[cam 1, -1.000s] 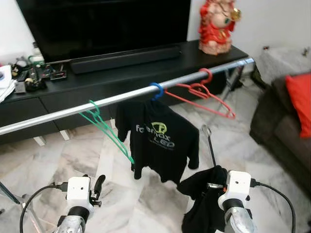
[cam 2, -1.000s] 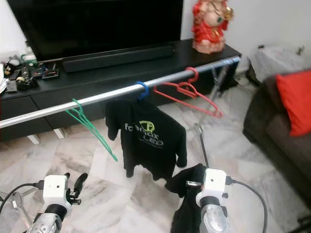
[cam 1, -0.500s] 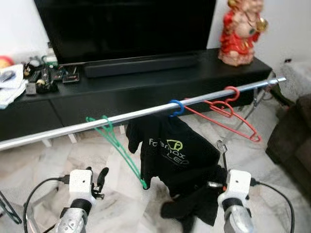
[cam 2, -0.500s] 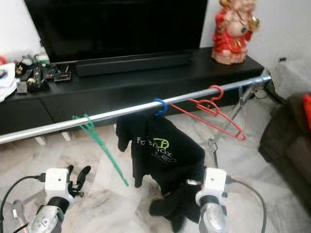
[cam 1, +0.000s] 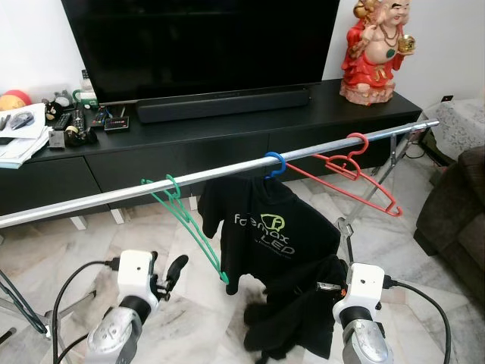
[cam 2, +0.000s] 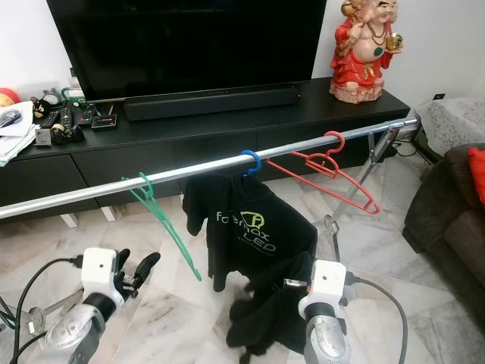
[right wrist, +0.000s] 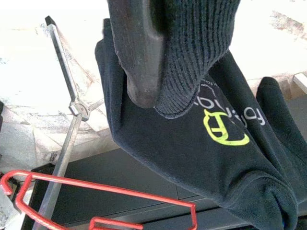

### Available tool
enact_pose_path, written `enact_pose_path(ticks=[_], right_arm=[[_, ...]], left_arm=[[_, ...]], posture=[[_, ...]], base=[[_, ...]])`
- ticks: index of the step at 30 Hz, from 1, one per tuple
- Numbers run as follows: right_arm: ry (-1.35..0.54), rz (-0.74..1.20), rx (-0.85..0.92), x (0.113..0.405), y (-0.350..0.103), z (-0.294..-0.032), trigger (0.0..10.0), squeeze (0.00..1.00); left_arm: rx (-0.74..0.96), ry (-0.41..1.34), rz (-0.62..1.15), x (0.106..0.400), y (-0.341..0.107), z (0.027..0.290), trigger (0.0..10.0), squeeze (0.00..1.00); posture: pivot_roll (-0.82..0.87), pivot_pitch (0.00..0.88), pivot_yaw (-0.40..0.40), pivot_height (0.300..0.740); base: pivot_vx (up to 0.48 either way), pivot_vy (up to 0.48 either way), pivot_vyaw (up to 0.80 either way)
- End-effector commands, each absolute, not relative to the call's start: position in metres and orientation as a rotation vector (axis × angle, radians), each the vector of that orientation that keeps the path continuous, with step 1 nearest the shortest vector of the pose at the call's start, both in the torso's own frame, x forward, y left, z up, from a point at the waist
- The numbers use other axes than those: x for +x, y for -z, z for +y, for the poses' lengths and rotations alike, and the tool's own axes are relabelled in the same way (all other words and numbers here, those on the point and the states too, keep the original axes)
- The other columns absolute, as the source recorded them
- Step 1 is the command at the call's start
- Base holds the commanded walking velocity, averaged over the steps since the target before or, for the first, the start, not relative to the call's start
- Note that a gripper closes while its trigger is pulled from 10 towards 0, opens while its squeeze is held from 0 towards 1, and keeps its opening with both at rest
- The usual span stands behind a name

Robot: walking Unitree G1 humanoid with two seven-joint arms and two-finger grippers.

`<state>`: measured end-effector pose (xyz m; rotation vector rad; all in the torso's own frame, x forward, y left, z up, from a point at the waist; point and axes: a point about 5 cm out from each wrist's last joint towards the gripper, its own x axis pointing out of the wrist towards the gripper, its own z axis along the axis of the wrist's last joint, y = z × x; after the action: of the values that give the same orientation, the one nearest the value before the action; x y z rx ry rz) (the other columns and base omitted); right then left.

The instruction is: Hang hanger

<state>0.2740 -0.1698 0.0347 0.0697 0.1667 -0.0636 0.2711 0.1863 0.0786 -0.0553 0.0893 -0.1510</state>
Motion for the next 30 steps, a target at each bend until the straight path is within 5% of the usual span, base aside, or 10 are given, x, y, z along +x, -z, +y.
enact_pose_path(ticks=[1,11,12,13,30], right_arm=[[0.069,0.154,0.071,0.275,-0.037,-0.171,10.0,0.00],[0.067,0.159,0.065,0.276,-0.036,-0.174,10.0,0.00],[0.064,0.161,0.063,0.276,-0.036,-0.174,10.0,0.00],[0.064,0.162,0.062,0.276,-0.036,-0.174,10.0,0.00],[0.064,0.169,0.056,0.275,-0.035,-0.176,10.0,0.00]], left_arm=[[-0.070,0.135,0.052,0.277,-0.092,0.190,10.0,1.00],[-0.201,0.060,-0.022,0.295,-0.129,0.190,10.0,1.00],[-0.200,0.074,-0.024,0.297,-0.133,0.187,10.0,0.67],[-0.199,0.078,-0.022,0.297,-0.134,0.186,10.0,0.00],[-0.065,0.024,0.178,0.318,-0.142,0.173,10.0,0.00]], posture=[[0.01,0.101,0.006,0.721],[0.01,0.111,-0.004,0.721],[0.01,0.113,-0.007,0.721],[0.01,0.114,-0.007,0.721],[0.00,0.117,-0.010,0.721]], base=[[0.000,0.000,0.00],[0.000,0.000,0.00],[0.000,0.000,0.00],[0.000,0.000,0.00],[0.000,0.000,0.00]])
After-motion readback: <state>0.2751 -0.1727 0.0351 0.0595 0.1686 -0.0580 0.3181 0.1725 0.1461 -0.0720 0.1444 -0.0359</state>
